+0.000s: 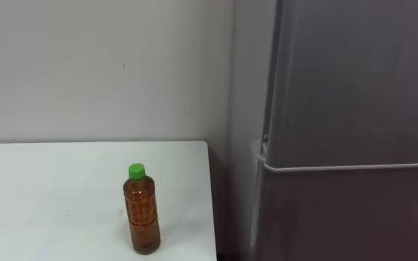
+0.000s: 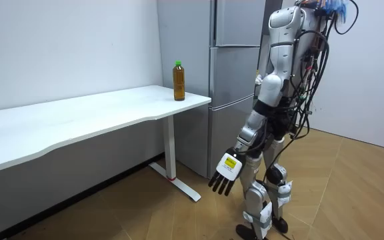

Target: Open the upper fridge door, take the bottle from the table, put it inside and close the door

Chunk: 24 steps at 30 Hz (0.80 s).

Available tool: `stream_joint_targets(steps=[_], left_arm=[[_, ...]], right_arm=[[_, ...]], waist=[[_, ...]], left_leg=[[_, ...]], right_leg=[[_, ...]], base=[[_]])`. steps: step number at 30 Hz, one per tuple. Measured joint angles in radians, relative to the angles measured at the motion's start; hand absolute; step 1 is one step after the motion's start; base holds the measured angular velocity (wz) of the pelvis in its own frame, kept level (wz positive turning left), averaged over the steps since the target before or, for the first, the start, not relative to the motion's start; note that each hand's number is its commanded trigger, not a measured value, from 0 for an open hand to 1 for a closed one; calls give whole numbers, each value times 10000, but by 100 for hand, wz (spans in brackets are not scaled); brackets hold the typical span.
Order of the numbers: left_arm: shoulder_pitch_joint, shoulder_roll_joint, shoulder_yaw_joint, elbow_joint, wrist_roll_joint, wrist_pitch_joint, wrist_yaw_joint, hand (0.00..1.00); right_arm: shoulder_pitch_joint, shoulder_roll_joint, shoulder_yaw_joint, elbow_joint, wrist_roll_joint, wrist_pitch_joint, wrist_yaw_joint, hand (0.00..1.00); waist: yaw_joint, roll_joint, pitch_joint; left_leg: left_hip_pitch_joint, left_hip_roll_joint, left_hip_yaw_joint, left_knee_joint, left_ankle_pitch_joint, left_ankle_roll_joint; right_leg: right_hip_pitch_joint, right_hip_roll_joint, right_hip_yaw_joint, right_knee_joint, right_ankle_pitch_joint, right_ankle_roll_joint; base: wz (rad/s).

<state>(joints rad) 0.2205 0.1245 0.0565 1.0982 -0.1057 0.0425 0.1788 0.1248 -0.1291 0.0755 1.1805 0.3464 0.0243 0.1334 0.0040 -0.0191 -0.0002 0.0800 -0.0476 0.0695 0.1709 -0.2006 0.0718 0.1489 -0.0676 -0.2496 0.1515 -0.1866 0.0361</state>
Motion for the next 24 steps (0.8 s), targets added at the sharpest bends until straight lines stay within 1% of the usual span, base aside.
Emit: stream_joint_targets(steps=[6, 13, 16, 19, 22, 24], left_arm=[[165, 2, 0, -2, 1, 11, 77, 0], [99, 1, 6, -15, -2, 16, 112, 0], [186, -5, 74, -5, -4, 18, 271, 0], [294, -10, 275, -12, -99, 17, 558, 0], [316, -22, 631, -14, -570, 25, 790, 0], [358, -26, 1033, -28, -850, 29, 972, 0]], right_arm=[[-3, 0, 1, 9, 7, 7, 8, 0], [71, -1, -40, 4, 9, 12, 0, 0], [116, 1, -124, -18, 27, 36, -10, 0], [110, 1, -274, -9, 1, 129, -65, 0], [94, 0, -321, -3, 1, 205, -120, 0], [102, -5, -324, 0, -23, 210, -113, 0]], waist=[[-2, 15, 4], [-10, 39, 4], [8, 55, 4], [-3, 88, 2], [24, 133, 0], [46, 146, 5]], left_leg=[[3, 1, -5, 7, 0, 0], [-2, 2, -35, -1, -7, -2], [-6, -1, -63, -4, -20, -6], [-7, -3, -122, -1, -36, -13], [19, -1, -155, 16, -35, -15], [39, 0, -177, 28, -36, -15]], right_leg=[[11, -1, -4, 7, 2, -1], [17, 1, -31, 0, 2, -1], [22, 11, -29, 0, 2, -1], [29, 16, -40, 2, 2, -1], [67, 19, 2, -1, 2, 0], [103, 20, -1, -5, 2, 0]], base=[[0], [0], [0], [2], [5], [4]])
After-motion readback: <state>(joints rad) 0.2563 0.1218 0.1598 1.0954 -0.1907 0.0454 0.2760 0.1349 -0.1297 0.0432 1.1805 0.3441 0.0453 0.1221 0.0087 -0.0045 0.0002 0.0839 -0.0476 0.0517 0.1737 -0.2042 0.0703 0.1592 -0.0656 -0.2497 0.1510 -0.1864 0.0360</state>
